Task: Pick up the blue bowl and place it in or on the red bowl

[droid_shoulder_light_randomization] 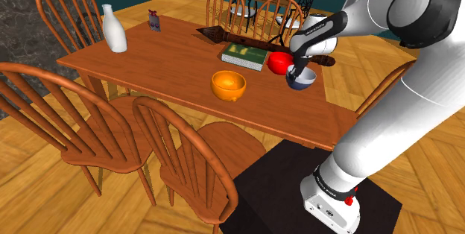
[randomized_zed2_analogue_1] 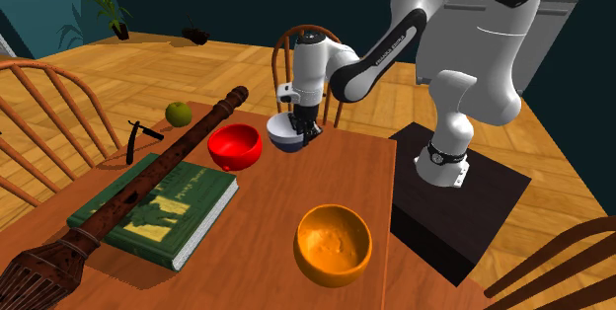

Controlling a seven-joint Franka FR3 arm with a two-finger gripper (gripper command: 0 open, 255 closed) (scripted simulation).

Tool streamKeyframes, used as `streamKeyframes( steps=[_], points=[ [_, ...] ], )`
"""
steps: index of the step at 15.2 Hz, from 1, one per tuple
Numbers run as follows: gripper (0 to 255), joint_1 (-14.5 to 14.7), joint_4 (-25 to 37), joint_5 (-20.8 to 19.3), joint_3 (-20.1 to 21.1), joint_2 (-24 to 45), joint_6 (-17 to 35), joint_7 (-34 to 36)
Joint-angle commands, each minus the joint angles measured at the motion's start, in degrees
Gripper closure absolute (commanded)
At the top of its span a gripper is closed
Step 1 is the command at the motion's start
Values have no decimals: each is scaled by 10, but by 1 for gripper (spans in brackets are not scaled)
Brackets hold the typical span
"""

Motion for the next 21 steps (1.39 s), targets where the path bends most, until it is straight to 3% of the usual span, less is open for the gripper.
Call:
streamKeyframes(
  steps=[1, 21],
  points=[
    [255, 0, 7, -4, 0, -8, -15, 1],
    [255, 1, 92, -29, 15, -90, -176, 14]
  ],
)
